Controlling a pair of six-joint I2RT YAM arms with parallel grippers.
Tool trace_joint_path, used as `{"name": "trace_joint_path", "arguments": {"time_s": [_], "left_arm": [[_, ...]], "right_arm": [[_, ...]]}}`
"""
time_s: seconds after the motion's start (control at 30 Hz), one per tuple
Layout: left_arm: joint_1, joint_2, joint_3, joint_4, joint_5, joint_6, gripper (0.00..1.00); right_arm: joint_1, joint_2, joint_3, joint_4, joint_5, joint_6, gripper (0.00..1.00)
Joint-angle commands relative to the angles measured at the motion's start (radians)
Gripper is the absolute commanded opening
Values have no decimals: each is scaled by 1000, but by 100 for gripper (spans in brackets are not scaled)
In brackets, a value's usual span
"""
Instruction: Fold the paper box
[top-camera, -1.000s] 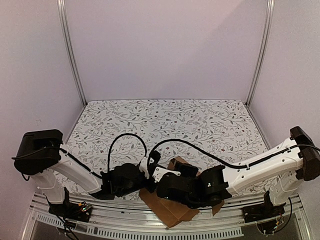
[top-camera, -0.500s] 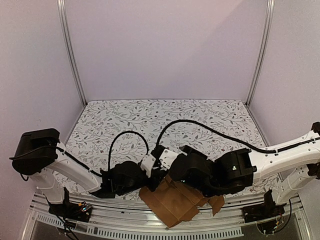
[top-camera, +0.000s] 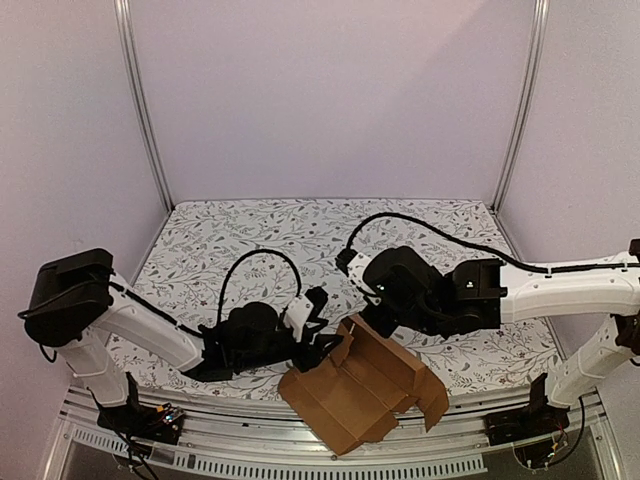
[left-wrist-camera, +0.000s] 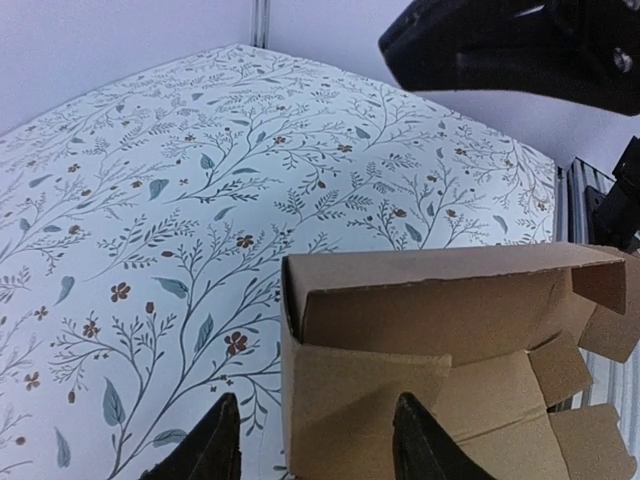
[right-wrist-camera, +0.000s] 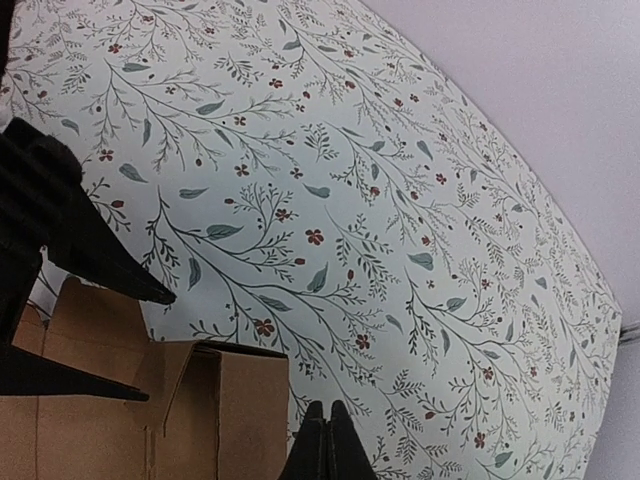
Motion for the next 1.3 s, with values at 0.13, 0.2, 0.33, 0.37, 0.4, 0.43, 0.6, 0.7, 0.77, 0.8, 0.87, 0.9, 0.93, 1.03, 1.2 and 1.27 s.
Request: {"name": "trace_joint_path", "arguments": {"time_s": [0.13, 0.2, 0.33, 0.37, 0.4, 0.43, 0.6, 0.7, 0.77, 0.8, 0.87, 0.9, 0.93, 1.03, 1.2, 1.27], "left_arm": [[49, 60, 59, -58, 111, 25, 53], [56, 73, 67, -62, 117, 27, 54], [69, 97, 81, -67, 110, 31, 54], [71, 101, 84, -67, 109, 32, 55], [72, 105, 86, -67, 107, 32, 54], [73, 110, 87, -65, 106, 32, 54], [75, 132, 96, -59, 110, 32, 54], [76, 138, 101, -57, 112, 35, 55], [77, 141, 106, -59, 113, 38, 55], [77, 143, 109, -60, 113, 41, 54], [79, 145, 117, -63, 113, 47, 54], [79, 147, 121, -64, 113, 50, 54], [80, 150, 125, -64, 112, 53, 54], [83, 163, 143, -70, 111, 67, 54], [90, 184, 168, -75, 108, 87, 54], [91, 194, 174, -78, 109, 91, 54]], "right_arm": [[-83, 4, -57, 89, -227, 116, 0], [-88, 17, -65, 96, -243, 139, 0], [-99, 40, -87, 124, -278, 161, 0], [-102, 43, -94, 134, -285, 166, 0], [-104, 50, -100, 143, -291, 172, 0], [-105, 57, -106, 150, -295, 176, 0], [-106, 90, -120, 175, -320, 192, 0], [-107, 95, -132, 194, -323, 197, 0], [-108, 98, -133, 198, -329, 198, 0], [-108, 99, -131, 198, -331, 199, 0], [-107, 105, -133, 201, -334, 203, 0], [-107, 107, -135, 203, -337, 205, 0], [-108, 107, -136, 204, -337, 207, 0], [-108, 112, -138, 208, -344, 209, 0], [-107, 116, -139, 210, -356, 216, 0], [-107, 118, -139, 212, -360, 217, 0]]}}
